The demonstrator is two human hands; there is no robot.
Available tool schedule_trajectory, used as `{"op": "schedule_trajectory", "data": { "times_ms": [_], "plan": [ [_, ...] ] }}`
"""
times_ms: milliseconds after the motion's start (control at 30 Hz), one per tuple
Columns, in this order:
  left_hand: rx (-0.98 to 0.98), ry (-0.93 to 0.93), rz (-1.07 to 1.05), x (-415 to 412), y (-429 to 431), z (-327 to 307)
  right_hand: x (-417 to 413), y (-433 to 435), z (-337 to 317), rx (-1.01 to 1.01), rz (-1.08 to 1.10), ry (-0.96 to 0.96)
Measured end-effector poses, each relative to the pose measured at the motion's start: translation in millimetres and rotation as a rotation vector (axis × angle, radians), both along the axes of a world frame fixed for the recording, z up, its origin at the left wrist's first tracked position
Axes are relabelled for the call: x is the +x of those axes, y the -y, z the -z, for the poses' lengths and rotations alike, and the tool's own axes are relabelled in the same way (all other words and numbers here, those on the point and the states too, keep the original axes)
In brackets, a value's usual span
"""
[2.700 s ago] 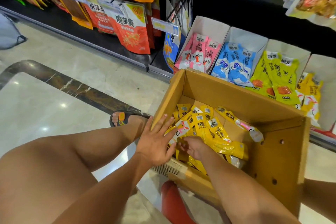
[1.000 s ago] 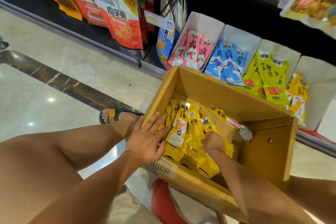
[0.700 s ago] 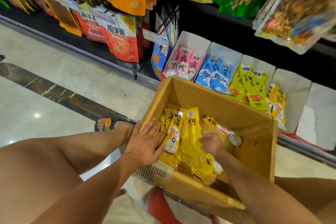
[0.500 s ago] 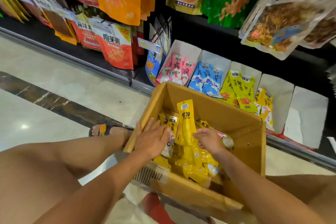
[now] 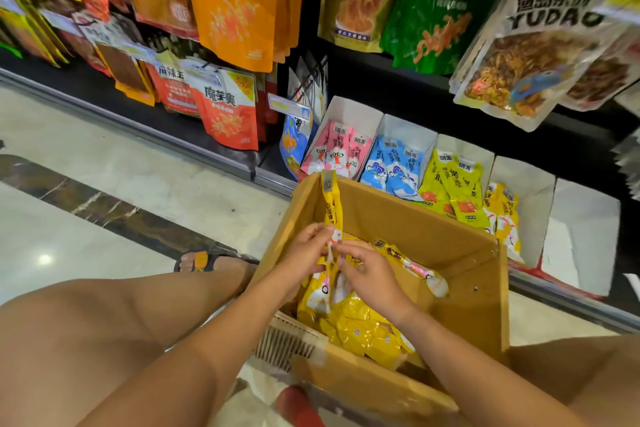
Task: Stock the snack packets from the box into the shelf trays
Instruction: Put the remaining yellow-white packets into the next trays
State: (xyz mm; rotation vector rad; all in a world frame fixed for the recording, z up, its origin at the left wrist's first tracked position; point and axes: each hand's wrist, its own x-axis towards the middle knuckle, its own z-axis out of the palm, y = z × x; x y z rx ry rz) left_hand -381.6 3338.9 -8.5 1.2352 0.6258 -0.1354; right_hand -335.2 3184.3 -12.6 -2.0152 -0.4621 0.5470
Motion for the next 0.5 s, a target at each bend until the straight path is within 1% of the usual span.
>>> {"op": "schedule_trajectory", "data": {
  "times_ms": [33, 100, 167, 233, 300, 367, 467, 500],
  "plan": [
    [0.067, 0.017, -0.037, 2, -3, 3, -2, -2, 1, 0.016, -0.024, -0.016],
    [0.215, 0.034, -0.088, 3, -9, 10, -6, -6, 1, 0.023, -0.059, -0.121],
    [0.292, 0.008, -0.106, 3, -18, 16, -7, -10, 2, 0.019, -0.082, -0.217],
    [0.369, -0.005, -0.126, 2, -27, 21, -6, -14, 5, 0.056, -0.084, -0.263],
    [0.497, -0.027, -0.133, 1, -35, 23, -2, -16, 10, 0.045, -0.037, -0.280],
    [0.651, -0.056, -0.110, -3, -46, 25, 5, -14, 23, -0.014, 0.051, -0.299],
    [0.902, -0.125, -0.066, -9, -63, 38, 14, -7, 51, -0.111, 0.186, -0.390],
    [0.949, -0.152, -0.061, -10, -66, 42, 16, -5, 62, -0.152, 0.212, -0.419]
  ]
}}
